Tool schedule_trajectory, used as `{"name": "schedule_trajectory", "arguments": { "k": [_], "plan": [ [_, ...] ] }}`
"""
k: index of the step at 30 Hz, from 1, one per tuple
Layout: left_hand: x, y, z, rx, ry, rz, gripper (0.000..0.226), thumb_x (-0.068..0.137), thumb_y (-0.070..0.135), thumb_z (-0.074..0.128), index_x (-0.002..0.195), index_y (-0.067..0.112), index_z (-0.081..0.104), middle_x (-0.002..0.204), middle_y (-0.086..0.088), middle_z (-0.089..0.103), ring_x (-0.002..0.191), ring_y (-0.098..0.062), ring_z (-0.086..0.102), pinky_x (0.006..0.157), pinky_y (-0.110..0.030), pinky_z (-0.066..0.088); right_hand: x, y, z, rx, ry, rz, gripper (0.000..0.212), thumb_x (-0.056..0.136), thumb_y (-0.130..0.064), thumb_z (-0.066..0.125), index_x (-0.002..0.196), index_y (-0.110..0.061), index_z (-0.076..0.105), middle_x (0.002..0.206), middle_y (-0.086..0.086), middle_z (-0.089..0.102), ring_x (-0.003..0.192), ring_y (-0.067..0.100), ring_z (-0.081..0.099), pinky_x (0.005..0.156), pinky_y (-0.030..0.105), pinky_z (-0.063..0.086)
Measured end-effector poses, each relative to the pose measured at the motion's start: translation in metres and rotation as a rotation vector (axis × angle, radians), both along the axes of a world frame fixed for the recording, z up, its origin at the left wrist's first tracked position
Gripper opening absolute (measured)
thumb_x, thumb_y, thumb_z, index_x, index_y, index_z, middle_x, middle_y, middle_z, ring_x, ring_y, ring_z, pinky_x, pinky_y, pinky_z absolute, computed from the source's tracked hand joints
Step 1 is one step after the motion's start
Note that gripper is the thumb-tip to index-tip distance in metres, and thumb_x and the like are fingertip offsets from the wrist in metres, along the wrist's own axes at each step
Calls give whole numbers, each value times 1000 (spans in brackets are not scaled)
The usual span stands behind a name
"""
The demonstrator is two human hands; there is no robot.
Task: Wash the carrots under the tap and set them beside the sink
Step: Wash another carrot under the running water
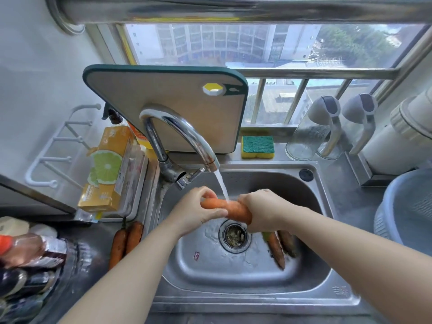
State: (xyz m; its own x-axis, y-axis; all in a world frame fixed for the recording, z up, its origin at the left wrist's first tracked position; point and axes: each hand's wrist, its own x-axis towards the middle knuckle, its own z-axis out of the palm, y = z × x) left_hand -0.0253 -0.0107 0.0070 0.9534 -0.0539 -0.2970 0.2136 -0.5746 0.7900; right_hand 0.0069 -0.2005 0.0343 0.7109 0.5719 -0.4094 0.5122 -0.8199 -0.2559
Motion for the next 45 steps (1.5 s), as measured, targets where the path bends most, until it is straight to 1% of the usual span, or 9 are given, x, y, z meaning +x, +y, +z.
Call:
{"name": "schedule_trajectory", "arguments": {
  "k": [7,15,21,25,28,34,37,41,45],
  "plan": [
    [0,-3,4,149,26,-181,32,76,53,69,96,28,69,87,9,70,80,-7,63,74,-28,49,12,4,-2,1,-2,50,33,65,-24,71,95,-24,59,91,-2,68,86,22,63,69,24,35],
    [-4,8,8,-604,462,-22,25,97,11,49,118,20,61,86,-1,56,66,-6,52,66,-17,51,24,-8,-12,134,-69,-14,55,69,-30,71,120,-28,50,111,-4,57,102,19,56,93,30,38],
    [4,0,10,-147,139,-102,24,80,26,75,101,16,70,79,5,64,61,2,54,57,-10,42,19,-11,-16,93,-88,85,54,76,-63,63,114,-26,51,101,-4,61,95,18,58,87,31,35],
    [4,-1,9,-64,-12,-45,24,70,34,81,89,25,69,79,14,67,70,7,58,62,-3,40,20,-9,-7,203,66,-10,48,77,-63,62,98,-20,57,82,-4,64,78,16,58,64,27,37],
    [0,-4,4,-108,-51,0,13,81,30,71,92,23,71,81,17,66,71,14,57,64,-2,40,20,-8,-5,273,120,-90,41,84,-62,53,82,-21,56,70,-6,59,70,17,56,65,31,43],
    [-5,-13,-4,-277,125,297,30,95,20,47,83,18,74,50,8,51,40,-7,40,40,-15,30,20,3,-3,265,155,-185,44,100,-45,32,68,-21,50,76,-2,58,82,24,53,79,33,37],
    [-3,-12,-6,-241,167,372,27,91,23,51,74,15,70,48,2,45,40,-13,37,40,-17,26,15,3,-1,233,141,-103,31,93,-56,42,88,-29,58,74,-12,56,78,15,51,82,33,35],
    [0,-10,-9,-177,184,394,29,91,31,52,68,15,59,45,1,39,42,-16,35,46,-23,24,6,8,-5,201,-138,-16,41,73,-73,57,79,-35,44,60,-16,46,66,11,47,81,31,35],
    [-1,-4,-6,-315,273,269,30,92,40,55,84,13,68,54,1,45,40,-9,37,40,-17,29,7,3,-10,298,79,-117,37,77,-63,63,85,-26,58,68,-11,58,68,13,55,64,27,38]
  ]
}}
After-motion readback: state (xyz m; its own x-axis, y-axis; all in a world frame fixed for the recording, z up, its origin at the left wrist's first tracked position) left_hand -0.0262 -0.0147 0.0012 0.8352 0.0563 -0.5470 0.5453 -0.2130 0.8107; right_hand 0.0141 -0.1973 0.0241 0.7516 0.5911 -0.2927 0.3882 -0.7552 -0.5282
